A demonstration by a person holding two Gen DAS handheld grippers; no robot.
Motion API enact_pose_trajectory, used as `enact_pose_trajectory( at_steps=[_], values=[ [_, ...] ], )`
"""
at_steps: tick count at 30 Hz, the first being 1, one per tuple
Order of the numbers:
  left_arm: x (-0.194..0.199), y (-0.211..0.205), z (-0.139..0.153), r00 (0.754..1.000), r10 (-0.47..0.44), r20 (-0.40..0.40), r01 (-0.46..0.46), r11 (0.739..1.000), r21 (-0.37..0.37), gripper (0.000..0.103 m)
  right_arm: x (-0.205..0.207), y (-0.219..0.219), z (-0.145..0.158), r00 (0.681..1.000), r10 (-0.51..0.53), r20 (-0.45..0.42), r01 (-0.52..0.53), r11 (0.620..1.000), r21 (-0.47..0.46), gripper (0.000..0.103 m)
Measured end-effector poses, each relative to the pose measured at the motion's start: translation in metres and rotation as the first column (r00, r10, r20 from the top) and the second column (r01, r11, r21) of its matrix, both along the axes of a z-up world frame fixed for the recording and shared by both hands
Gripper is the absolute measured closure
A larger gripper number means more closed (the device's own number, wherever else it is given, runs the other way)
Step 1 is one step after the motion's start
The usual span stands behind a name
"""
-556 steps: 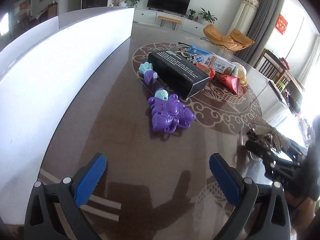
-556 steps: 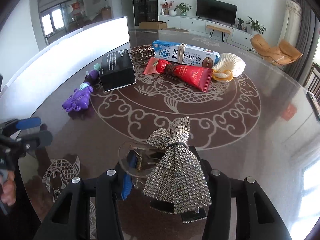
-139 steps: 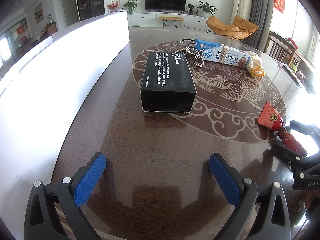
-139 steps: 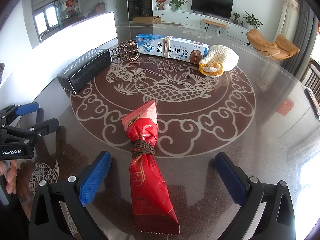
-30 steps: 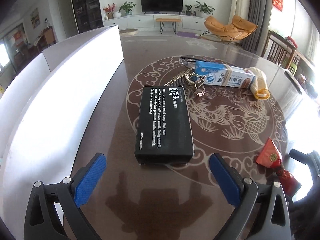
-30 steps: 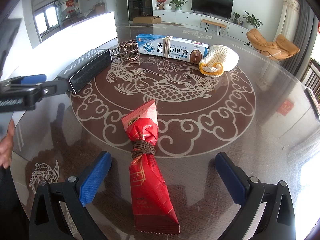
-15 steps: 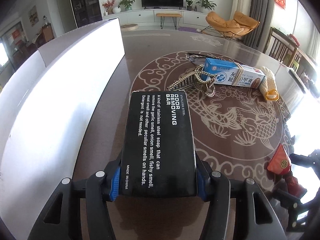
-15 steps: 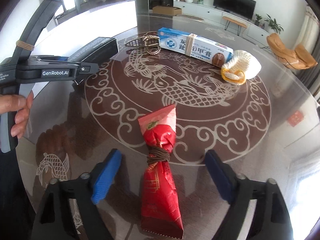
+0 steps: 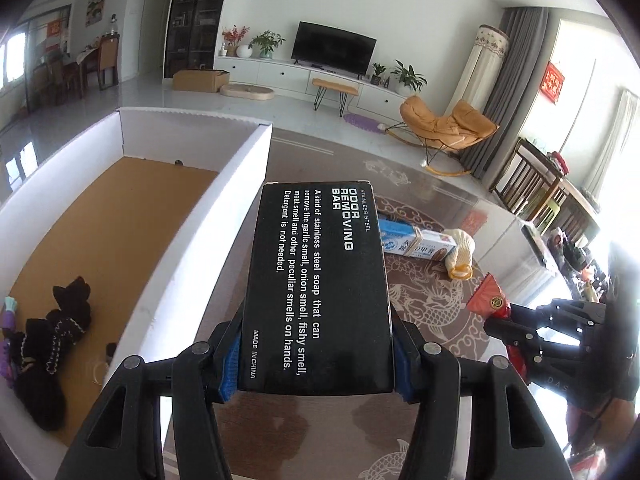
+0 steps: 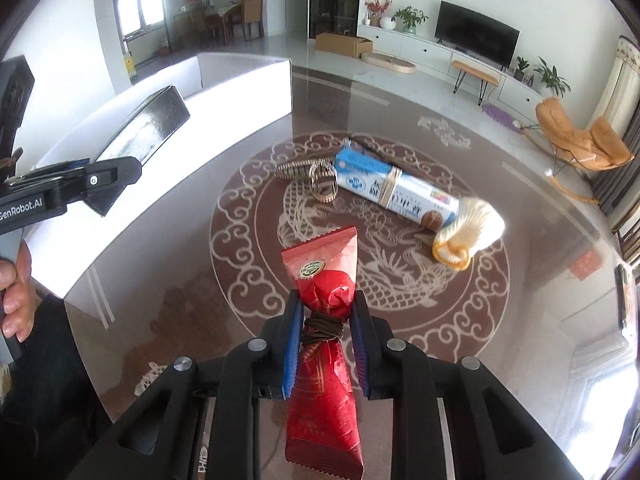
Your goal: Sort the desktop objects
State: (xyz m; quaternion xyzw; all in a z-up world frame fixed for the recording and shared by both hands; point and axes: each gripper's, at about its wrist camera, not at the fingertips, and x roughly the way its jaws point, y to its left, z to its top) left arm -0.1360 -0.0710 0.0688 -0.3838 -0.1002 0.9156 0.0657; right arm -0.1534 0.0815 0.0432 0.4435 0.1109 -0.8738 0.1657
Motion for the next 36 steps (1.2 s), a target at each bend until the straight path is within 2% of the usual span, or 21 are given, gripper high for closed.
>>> enact_pose_trajectory(
  at_steps=[3, 6, 8, 12, 16, 19, 21, 23, 24, 25, 26, 27, 30, 31, 32, 34, 36],
  values=[
    [-0.002, -0.03, 0.031, 0.999, 0.034, -0.038, -0.034, 0.999, -0.018, 0.046, -0.015, -0.022, 0.042, 0.998, 0.03, -0.051, -0.031, 0.999, -0.027, 0.079],
    [-0.006, -0.069, 0.049, 0.995, 0.086, -0.05, -0.088, 0.995, -0.052, 0.046, -0.034, -0.059, 0.077, 0.994, 0.072, -0.088, -0.078, 0.994, -0.072, 0.079],
    [-0.011, -0.097, 0.053, 0.991, 0.13, -0.042, -0.133, 0.988, -0.073, 0.046, -0.048, -0.091, 0.095, 0.989, 0.107, -0.1, -0.118, 0.987, -0.106, 0.079],
    [-0.022, -0.151, 0.04, 0.975, 0.22, 0.015, -0.218, 0.97, -0.109, 0.046, -0.074, -0.165, 0.115, 0.976, 0.187, -0.108, -0.205, 0.96, -0.188, 0.079],
    [-0.027, -0.189, 0.011, 0.952, 0.293, 0.087, -0.279, 0.949, -0.147, 0.046, -0.091, -0.244, 0.103, 0.959, 0.276, -0.069, -0.284, 0.936, -0.208, 0.079],
    [-0.024, -0.203, -0.021, 0.932, 0.32, 0.169, -0.297, 0.943, -0.149, 0.046, -0.096, -0.296, 0.073, 0.945, 0.326, -0.006, -0.322, 0.928, -0.186, 0.079],
    [-0.023, -0.208, -0.043, 0.906, 0.346, 0.246, -0.309, 0.935, -0.177, 0.045, -0.096, -0.321, 0.047, 0.938, 0.345, 0.017, -0.339, 0.928, -0.153, 0.079],
    [-0.024, -0.207, -0.058, 0.883, 0.377, 0.279, -0.321, 0.919, -0.228, 0.044, -0.097, -0.336, 0.022, 0.94, 0.34, 0.039, -0.332, 0.934, -0.134, 0.071],
    [-0.023, -0.206, -0.063, 0.874, 0.396, 0.281, -0.33, 0.909, -0.254, 0.042, -0.098, -0.342, 0.011, 0.939, 0.34, 0.051, -0.332, 0.935, -0.128, 0.052],
    [-0.021, -0.206, -0.066, 0.866, 0.415, 0.278, -0.342, 0.899, -0.274, 0.033, -0.098, -0.347, 0.003, 0.938, 0.34, 0.066, -0.331, 0.936, -0.118, 0.03],
    [-0.019, -0.203, -0.067, 0.859, 0.436, 0.268, -0.358, 0.886, -0.294, 0.028, -0.098, -0.347, -0.003, 0.94, 0.335, 0.067, -0.327, 0.938, -0.114, 0.026],
    [-0.016, -0.2, -0.063, 0.859, 0.454, 0.238, -0.376, 0.874, -0.308, 0.028, -0.097, -0.345, -0.004, 0.943, 0.328, 0.048, -0.321, 0.94, -0.116, 0.026],
    [-0.003, -0.182, -0.047, 0.874, 0.47, 0.124, -0.42, 0.858, -0.296, 0.026, -0.091, -0.318, 0.007, 0.956, 0.292, -0.014, -0.291, 0.947, -0.133, 0.025],
    [0.002, -0.173, -0.04, 0.878, 0.473, 0.081, -0.433, 0.854, -0.287, 0.022, -0.087, -0.306, 0.015, 0.962, 0.268, -0.045, -0.271, 0.953, -0.137, 0.023],
    [0.008, -0.172, -0.032, 0.882, 0.47, 0.038, -0.443, 0.854, -0.275, 0.016, -0.082, -0.291, 0.022, 0.967, 0.241, -0.086, -0.252, 0.957, -0.142, 0.019],
    [0.024, -0.157, -0.016, 0.894, 0.446, -0.047, -0.443, 0.862, -0.247, 0.011, -0.07, -0.26, 0.037, 0.966, 0.188, -0.177, -0.212, 0.968, -0.133, 0.006],
    [0.032, -0.131, -0.002, 0.908, 0.405, -0.11, -0.42, 0.882, -0.216, 0.01, -0.053, -0.223, 0.045, 0.957, 0.138, -0.257, -0.171, 0.979, -0.111, 0.001]
  ],
)
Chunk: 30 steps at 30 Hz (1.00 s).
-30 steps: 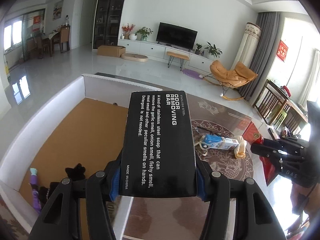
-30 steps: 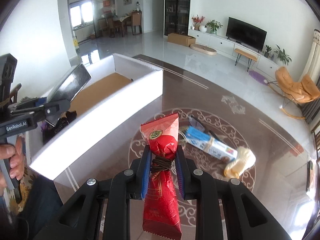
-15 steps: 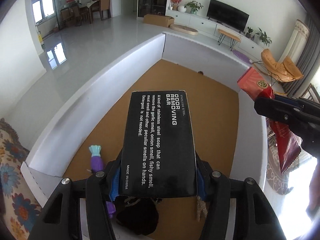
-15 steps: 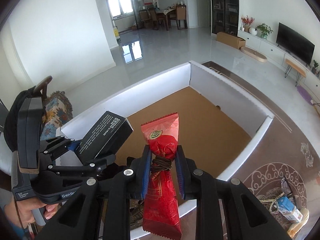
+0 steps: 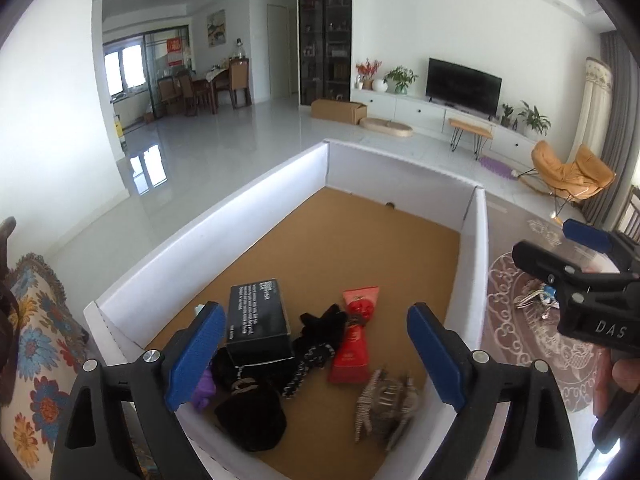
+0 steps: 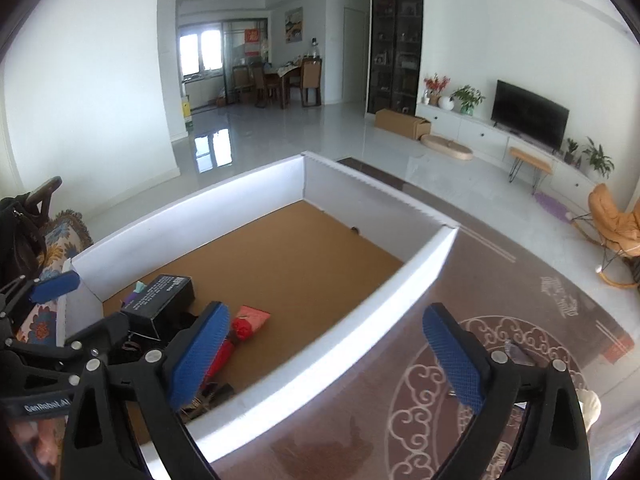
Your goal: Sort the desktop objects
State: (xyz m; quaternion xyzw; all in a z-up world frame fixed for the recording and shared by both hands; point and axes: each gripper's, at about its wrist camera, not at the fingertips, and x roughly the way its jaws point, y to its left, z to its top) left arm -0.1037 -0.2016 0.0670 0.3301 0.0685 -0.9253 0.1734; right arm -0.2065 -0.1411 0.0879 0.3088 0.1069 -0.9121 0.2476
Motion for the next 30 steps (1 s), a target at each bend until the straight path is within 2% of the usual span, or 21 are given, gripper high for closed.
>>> enact_pose_trajectory(
  at_steps=[3, 6, 12, 15, 17, 19, 23, 30],
  values=[
    [0.005, 0.04, 0.019, 0.992, -0.102, -0.069, 0.105, 0.994, 0.039, 0.01, 0.025, 0.057, -0.007, 0.997, -0.061, -0.044, 0.064, 0.997, 0.047, 0.001],
    [0.014, 0.082, 0.027, 0.966, -0.232, -0.113, 0.241, 0.968, 0.074, 0.01, 0.049, 0.118, -0.031, 0.99, -0.141, -0.025, 0.143, 0.983, 0.116, 0.001],
    [0.029, 0.177, 0.03, 0.867, -0.485, -0.114, 0.495, 0.866, 0.073, 0.009, 0.096, 0.226, -0.092, 0.947, -0.311, 0.075, 0.286, 0.929, 0.236, 0.001],
    [0.031, 0.214, 0.014, 0.821, -0.566, -0.074, 0.57, 0.819, 0.061, 0.009, 0.12, 0.258, -0.108, 0.931, -0.354, 0.088, 0.321, 0.909, 0.267, 0.001],
    [0.034, 0.239, -0.004, 0.805, -0.592, -0.03, 0.593, 0.803, 0.055, 0.009, 0.135, 0.269, -0.116, 0.925, -0.368, 0.09, 0.332, 0.902, 0.278, 0.001],
    [0.031, 0.251, -0.024, 0.797, -0.603, 0.011, 0.602, 0.796, 0.06, 0.01, 0.145, 0.275, -0.12, 0.922, -0.376, 0.092, 0.339, 0.899, 0.276, 0.001],
    [0.025, 0.26, -0.06, 0.796, -0.598, 0.097, 0.596, 0.801, 0.057, 0.01, 0.155, 0.278, -0.125, 0.914, -0.395, 0.09, 0.36, 0.895, 0.262, 0.001],
    [0.014, 0.261, -0.102, 0.797, -0.576, 0.182, 0.577, 0.815, 0.056, 0.01, 0.154, 0.293, -0.137, 0.887, -0.448, 0.111, 0.41, 0.876, 0.256, 0.001]
  ],
)
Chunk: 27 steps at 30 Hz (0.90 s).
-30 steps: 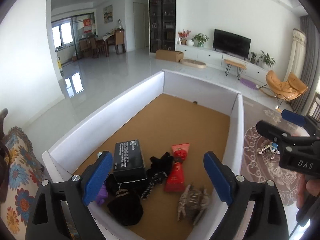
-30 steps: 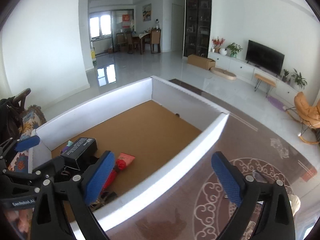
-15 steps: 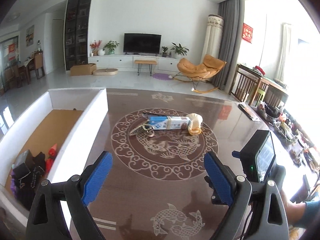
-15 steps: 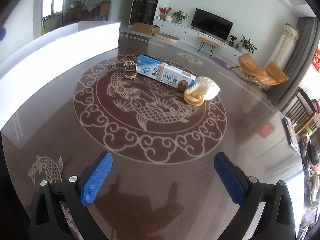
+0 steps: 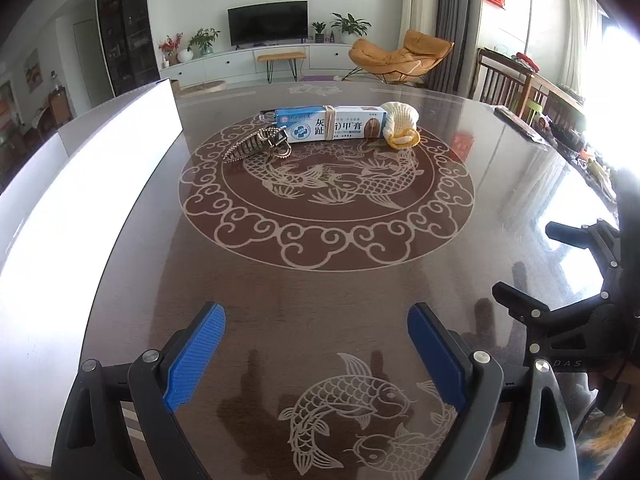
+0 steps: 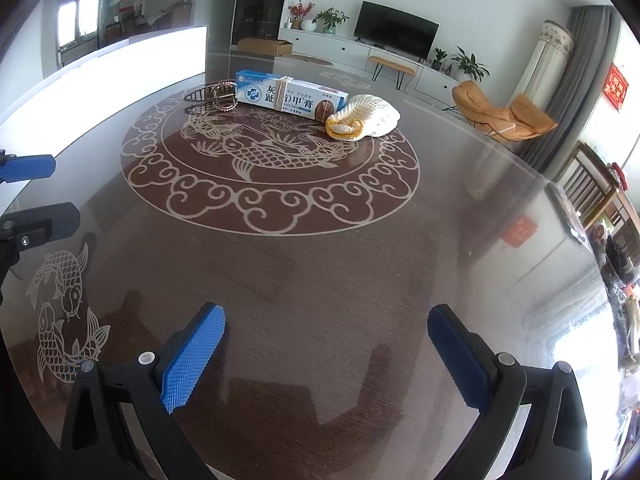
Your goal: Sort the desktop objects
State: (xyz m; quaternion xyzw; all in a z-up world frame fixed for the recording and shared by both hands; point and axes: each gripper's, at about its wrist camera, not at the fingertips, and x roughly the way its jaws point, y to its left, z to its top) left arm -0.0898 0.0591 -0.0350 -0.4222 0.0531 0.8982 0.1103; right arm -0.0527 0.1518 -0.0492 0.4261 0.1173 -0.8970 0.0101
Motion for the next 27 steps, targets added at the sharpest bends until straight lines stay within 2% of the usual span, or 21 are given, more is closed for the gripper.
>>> enact_pose_trajectory(
  at_steps=[9, 12, 16, 27],
  values=[
    [-0.013, -0.008, -0.029, 0.998, 0.033, 0.045, -0.032, 0.999, -0.015, 0.01, -0.003, 0.011, -0.006, 0.999, -0.038, 0.016, 0.039, 0.998, -0.056, 0.0],
    [-0.014, -0.01, -0.027, 0.999, 0.032, 0.04, -0.032, 0.999, 0.005, 0.01, -0.006, 0.014, -0.008, 0.999, -0.04, 0.029, 0.042, 0.996, -0.084, 0.0],
    [-0.016, -0.008, -0.029, 0.999, 0.031, 0.04, -0.031, 1.0, -0.007, 0.01, -0.008, 0.02, -0.01, 0.998, -0.041, 0.05, 0.047, 0.991, -0.128, 0.0],
    [-0.015, -0.008, -0.03, 0.999, 0.027, 0.032, -0.027, 1.0, -0.011, 0.008, -0.01, 0.023, -0.012, 0.997, -0.041, 0.064, 0.051, 0.986, -0.162, 0.0]
  ],
)
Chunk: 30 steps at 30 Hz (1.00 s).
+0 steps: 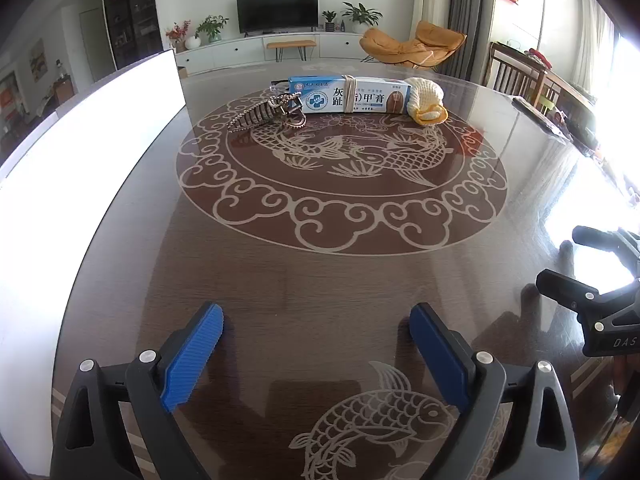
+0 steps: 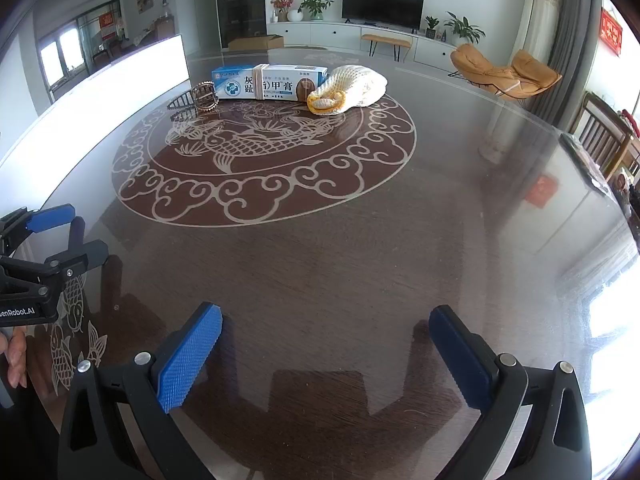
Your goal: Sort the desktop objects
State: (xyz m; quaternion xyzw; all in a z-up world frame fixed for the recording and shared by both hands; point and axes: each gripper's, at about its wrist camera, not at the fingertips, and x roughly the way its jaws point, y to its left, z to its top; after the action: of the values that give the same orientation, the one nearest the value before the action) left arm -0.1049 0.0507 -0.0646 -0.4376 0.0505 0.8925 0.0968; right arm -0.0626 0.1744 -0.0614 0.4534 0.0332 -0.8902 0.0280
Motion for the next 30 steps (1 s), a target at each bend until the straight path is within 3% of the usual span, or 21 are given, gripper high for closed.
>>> enact_pose_trajectory(
  at_steps=[6, 30],
  values=[
    [0.0007, 0.001, -0.0004, 1.0, -0.01, 0.003, 0.01, 1.0, -0.004, 0.004, 0.0002, -0.0001, 0.0001, 1.0, 0.0, -0.003, 0.0, 1.0, 0.006, 0.0],
    [0.0008, 0.001, -0.0007, 1.0, -0.011, 0.004, 0.011, 1.0, -0.002, 0.004, -0.0003, 0.0013, -0.0005, 1.0, 0.0, 0.004, 0.0, 1.0, -0.011, 0.0]
  ],
)
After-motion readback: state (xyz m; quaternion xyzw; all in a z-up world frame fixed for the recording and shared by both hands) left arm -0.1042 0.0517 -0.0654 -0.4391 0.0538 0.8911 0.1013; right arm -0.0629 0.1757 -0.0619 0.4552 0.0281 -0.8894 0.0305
